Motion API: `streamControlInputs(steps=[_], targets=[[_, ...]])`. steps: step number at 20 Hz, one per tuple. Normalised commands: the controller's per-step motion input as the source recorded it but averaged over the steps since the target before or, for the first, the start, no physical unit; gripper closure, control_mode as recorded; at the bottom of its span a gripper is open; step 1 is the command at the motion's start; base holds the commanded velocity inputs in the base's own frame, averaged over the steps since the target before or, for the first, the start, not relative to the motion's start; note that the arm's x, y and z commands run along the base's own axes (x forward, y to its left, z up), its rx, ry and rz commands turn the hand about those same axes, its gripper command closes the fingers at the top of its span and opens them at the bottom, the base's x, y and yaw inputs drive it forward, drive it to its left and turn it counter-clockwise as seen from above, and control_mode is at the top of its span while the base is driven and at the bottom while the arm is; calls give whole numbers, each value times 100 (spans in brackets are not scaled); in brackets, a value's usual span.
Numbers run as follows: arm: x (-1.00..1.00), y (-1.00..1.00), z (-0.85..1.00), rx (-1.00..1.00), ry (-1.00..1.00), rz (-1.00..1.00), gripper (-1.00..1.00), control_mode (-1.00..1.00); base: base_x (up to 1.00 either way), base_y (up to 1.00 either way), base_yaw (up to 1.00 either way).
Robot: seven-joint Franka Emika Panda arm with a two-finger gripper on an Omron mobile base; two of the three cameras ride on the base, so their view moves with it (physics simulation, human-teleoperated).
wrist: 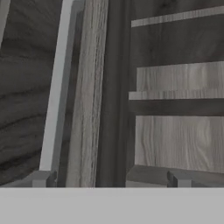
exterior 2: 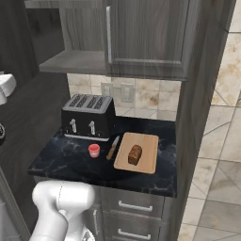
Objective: Pick the bread, place it on the cutting board, pick the jam, place it on the counter, and close the cabinet.
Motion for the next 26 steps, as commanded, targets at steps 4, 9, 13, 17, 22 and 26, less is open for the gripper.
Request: streamControlInputs(steps=[4, 9, 13, 17, 22, 26], targets=[[21, -41, 0, 0, 0, 0, -100, -100, 0, 0, 0], [30, -42, 0, 0, 0, 0, -100, -100, 0, 0, 0], [39, -37, -2, 0, 0, 0, -100, -100, 0, 0, 0], [43, -36, -2, 0, 0, 0, -100, -100, 0, 0, 0], [48, -31, -2, 0, 0, 0, -100, -100, 0, 0, 0], [47, -28, -1, 0, 0, 0, -100, -100, 0, 0, 0]])
